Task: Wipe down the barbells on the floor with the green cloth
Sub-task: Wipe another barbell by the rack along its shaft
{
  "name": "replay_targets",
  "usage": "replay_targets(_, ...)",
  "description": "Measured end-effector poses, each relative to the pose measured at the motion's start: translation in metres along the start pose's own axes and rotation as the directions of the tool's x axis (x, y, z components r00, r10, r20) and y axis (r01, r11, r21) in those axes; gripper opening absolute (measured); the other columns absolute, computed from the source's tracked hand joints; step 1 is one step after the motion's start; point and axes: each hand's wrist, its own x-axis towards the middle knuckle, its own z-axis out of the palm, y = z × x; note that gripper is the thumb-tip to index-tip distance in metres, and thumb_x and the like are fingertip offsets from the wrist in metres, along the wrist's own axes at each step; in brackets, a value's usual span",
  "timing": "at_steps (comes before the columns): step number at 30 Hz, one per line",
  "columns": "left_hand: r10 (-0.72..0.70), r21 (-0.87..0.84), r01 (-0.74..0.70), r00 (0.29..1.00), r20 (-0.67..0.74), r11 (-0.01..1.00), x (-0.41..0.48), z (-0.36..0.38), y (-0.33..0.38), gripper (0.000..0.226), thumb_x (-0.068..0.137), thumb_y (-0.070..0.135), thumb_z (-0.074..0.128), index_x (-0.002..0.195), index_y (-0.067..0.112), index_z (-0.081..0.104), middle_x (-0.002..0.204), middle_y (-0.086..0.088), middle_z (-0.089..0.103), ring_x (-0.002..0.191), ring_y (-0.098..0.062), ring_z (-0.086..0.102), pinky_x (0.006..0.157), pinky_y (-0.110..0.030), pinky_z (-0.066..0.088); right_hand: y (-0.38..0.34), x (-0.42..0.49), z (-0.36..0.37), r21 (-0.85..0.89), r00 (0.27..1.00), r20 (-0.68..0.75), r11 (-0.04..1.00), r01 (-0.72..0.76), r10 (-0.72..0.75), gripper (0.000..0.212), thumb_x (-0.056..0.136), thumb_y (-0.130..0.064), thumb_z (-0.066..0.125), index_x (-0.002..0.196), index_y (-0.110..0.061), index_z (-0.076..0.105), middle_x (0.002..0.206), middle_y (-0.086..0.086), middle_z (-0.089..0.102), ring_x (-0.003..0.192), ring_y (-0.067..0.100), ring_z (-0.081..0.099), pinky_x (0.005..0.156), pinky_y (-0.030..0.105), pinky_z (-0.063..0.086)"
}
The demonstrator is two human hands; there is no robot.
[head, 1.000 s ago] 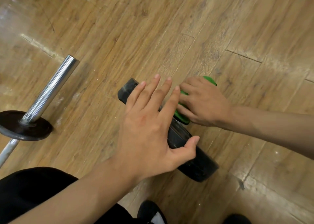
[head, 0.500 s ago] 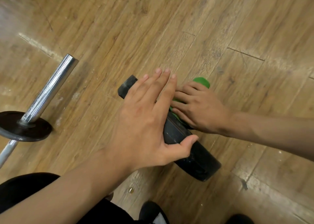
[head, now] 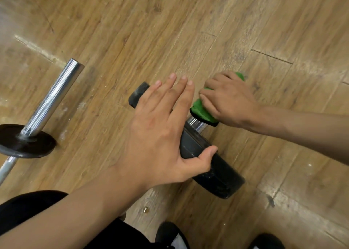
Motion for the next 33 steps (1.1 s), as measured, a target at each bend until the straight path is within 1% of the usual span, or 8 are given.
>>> replay_targets(3, -0.006, -0.005, 0.005, 1.0, -0.027, 1.0, 0.002, 0.001, -0.002, 0.094, 0.084, 0.065, 0.054, 0.148, -0.004, 0.052, 0.154, -0.019, 0.052, 0.151, -0.034, 0.039, 0.127, -0.05, 0.026, -0.008, 0.004, 0.001, 0.126, 0.984, -0.117, 0.985, -0.117, 0.132, 0.042, 0.108, -0.034, 0.035, 0.093, -0.007, 0.063, 0.09, 0.014, 0.058, 0.084, 0.034, 0.053, 0.08, 0.044, 0.033)
replay_targets(9, -0.016, -0.03, 0.014, 0.999, -0.037, 0.999, 0.003, 0.001, -0.004, 0.093, 0.084, 0.062, 0.053, 0.15, -0.004, 0.048, 0.155, -0.019, 0.05, 0.152, -0.034, 0.037, 0.126, -0.052, 0.027, -0.038, 0.009, -0.021, 0.247, 0.947, -0.316, 0.969, 0.025, 0.056, 0.027, 0.105, -0.02, 0.049, 0.112, 0.001, 0.065, 0.107, 0.019, 0.061, 0.092, 0.033, 0.051, 0.08, 0.046, 0.037)
replay_targets(15, -0.067, -0.044, 0.064, 0.996, -0.059, 0.997, -0.001, 0.0, -0.006, 0.094, 0.086, 0.057, 0.054, 0.153, -0.007, 0.041, 0.157, -0.021, 0.046, 0.154, -0.035, 0.033, 0.129, -0.049, 0.021, -0.019, -0.051, 0.006, 0.182, 0.945, -0.207, 0.939, 0.293, -0.255, 0.036, 0.11, -0.025, 0.049, 0.14, -0.006, 0.058, 0.15, 0.016, 0.056, 0.145, 0.034, 0.047, 0.121, 0.051, 0.036)
replay_targets(20, -0.073, -0.034, 0.071, 0.996, -0.042, 0.997, 0.003, -0.001, -0.004, 0.092, 0.087, 0.057, 0.053, 0.153, -0.007, 0.042, 0.159, -0.021, 0.045, 0.155, -0.036, 0.031, 0.129, -0.048, 0.018, -0.028, -0.022, -0.01, 0.22, 0.966, -0.238, 0.963, 0.157, -0.103, 0.048, 0.101, -0.028, 0.06, 0.147, -0.013, 0.054, 0.131, 0.011, 0.067, 0.112, 0.031, 0.064, 0.09, 0.047, 0.048)
replay_targets(25, -0.074, -0.025, 0.073, 0.996, -0.044, 0.997, 0.001, -0.001, 0.0, 0.09, 0.086, 0.056, 0.053, 0.151, -0.006, 0.046, 0.157, -0.02, 0.048, 0.154, -0.037, 0.033, 0.129, -0.05, 0.018, -0.024, -0.026, -0.006, 0.064, 1.0, -0.002, 0.998, 0.01, -0.009, 0.051, 0.105, -0.05, 0.039, 0.129, -0.016, 0.068, 0.137, 0.019, 0.06, 0.128, 0.039, 0.054, 0.114, 0.059, 0.035)
replay_targets(27, -0.077, -0.032, 0.076, 0.995, -0.057, 0.997, 0.0, 0.0, 0.001, 0.088, 0.086, 0.054, 0.053, 0.15, -0.005, 0.048, 0.154, -0.02, 0.05, 0.153, -0.038, 0.034, 0.128, -0.053, 0.019, -0.024, -0.005, -0.012, 0.095, 0.996, 0.083, 0.995, 0.011, -0.019, 0.054, 0.104, -0.051, 0.035, 0.103, -0.014, 0.074, 0.105, 0.014, 0.068, 0.099, 0.034, 0.063, 0.08, 0.047, 0.053)
replay_targets(29, -0.087, -0.04, 0.085, 0.995, -0.057, 0.996, 0.001, 0.002, 0.001, 0.088, 0.085, 0.054, 0.052, 0.15, -0.005, 0.047, 0.154, -0.02, 0.051, 0.153, -0.039, 0.034, 0.129, -0.052, 0.018, -0.023, 0.025, -0.017, 0.062, 0.972, 0.23, 0.996, -0.071, 0.055, 0.057, 0.098, -0.054, 0.033, 0.079, -0.015, 0.07, 0.077, 0.006, 0.062, 0.076, 0.031, 0.062, 0.054, 0.032, 0.04)
replay_targets(33, -0.085, -0.038, 0.084, 0.996, -0.024, 0.996, 0.002, -0.002, -0.003, 0.092, 0.085, 0.056, 0.052, 0.152, -0.007, 0.044, 0.154, -0.022, 0.05, 0.153, -0.038, 0.034, 0.129, -0.048, 0.019, -0.03, 0.008, -0.012, 0.062, 0.988, 0.152, 0.998, 0.008, -0.017, 0.048, 0.104, -0.047, 0.035, 0.095, -0.019, 0.073, 0.094, 0.005, 0.068, 0.09, 0.031, 0.064, 0.078, 0.039, 0.047)
